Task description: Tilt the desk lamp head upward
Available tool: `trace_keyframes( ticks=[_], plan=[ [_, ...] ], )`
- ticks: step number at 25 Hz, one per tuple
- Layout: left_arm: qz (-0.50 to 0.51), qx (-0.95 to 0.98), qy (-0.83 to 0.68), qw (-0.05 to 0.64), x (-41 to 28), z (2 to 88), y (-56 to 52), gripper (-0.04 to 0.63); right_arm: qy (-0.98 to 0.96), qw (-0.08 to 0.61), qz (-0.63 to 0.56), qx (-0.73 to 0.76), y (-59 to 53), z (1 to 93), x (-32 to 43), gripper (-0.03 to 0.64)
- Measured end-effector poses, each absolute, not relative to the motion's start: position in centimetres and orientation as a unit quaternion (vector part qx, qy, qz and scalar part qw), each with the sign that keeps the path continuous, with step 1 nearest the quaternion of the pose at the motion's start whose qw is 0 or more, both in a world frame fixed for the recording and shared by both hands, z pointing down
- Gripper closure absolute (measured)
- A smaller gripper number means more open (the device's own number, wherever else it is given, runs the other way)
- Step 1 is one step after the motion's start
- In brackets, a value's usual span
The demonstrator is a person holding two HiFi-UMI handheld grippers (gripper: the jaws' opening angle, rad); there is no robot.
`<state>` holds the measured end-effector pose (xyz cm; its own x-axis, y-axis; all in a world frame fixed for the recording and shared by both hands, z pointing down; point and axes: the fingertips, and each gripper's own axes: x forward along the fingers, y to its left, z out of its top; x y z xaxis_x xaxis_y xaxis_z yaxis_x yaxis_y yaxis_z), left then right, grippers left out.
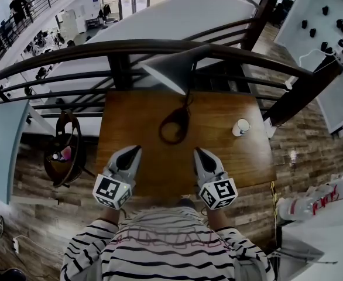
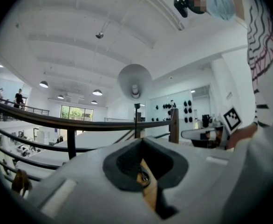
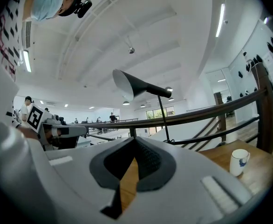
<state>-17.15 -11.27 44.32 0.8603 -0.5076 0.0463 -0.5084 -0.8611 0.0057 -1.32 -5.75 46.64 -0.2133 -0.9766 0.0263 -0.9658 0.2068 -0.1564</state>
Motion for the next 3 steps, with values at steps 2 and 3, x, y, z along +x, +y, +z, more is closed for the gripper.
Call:
trace_keyframes(
  ticks=[2, 3],
  plan=[
    [0.022, 0.964, -0.263, 0.010, -17.13, 44.32, -11.36, 0.592, 0.776, 0.038, -0.069, -0.626, -5.85, 46.58, -1.35, 0.617],
    [0.022, 0.965, -0.263, 0.011, -17.13, 44.32, -11.41, 0.592, 0.775, 0.038, -0.070, -0.626, -5.89, 46.57, -1.38, 0.617]
  ],
)
